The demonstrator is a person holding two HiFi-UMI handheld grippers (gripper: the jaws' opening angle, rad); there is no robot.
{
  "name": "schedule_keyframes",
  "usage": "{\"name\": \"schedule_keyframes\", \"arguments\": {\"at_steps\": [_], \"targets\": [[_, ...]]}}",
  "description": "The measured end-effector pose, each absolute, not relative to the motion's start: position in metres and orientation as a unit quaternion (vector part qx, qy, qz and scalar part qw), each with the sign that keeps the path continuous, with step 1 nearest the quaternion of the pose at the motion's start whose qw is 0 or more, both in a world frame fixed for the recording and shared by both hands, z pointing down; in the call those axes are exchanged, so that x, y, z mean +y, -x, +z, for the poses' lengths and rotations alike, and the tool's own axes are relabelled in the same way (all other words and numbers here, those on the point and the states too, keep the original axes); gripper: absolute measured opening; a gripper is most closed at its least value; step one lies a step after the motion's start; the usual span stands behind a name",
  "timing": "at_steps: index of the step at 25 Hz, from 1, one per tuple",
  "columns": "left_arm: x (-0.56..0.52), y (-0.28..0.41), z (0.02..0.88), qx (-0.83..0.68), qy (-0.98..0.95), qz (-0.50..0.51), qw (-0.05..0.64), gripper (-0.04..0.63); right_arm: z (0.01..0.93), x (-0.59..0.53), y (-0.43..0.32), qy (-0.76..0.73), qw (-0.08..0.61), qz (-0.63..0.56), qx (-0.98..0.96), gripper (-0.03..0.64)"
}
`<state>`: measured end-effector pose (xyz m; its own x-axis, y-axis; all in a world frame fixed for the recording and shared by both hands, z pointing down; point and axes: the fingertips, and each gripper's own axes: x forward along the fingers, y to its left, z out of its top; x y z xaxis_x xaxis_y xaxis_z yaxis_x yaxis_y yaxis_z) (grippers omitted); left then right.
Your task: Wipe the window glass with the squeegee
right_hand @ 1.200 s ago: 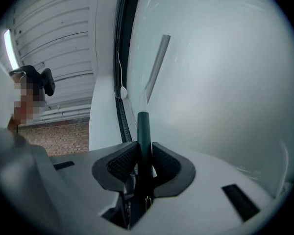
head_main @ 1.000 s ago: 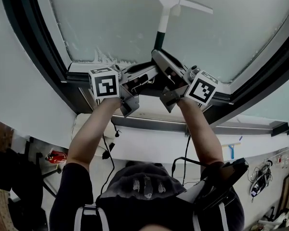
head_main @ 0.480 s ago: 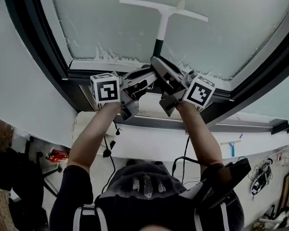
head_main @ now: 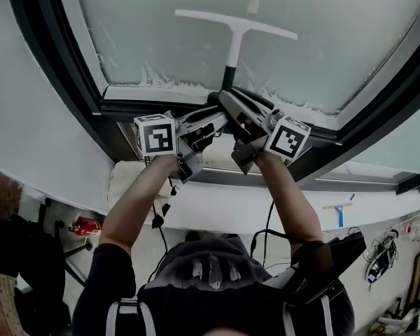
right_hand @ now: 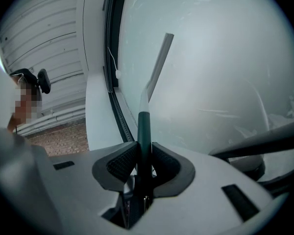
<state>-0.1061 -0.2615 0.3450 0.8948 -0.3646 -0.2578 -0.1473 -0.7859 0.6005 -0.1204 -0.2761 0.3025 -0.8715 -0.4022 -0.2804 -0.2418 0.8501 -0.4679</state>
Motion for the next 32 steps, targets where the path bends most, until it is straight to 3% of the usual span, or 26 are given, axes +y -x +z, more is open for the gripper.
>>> {"name": "schedule_keyframes", "arguments": {"at_steps": [32], "targets": [[-0.235,0.100,0.395,-0.221,-0.888,-0.204,0.347,0.100,0.352,-0.254,0.117,0.085,0.155,-0.308,0.935,0.089]]}}
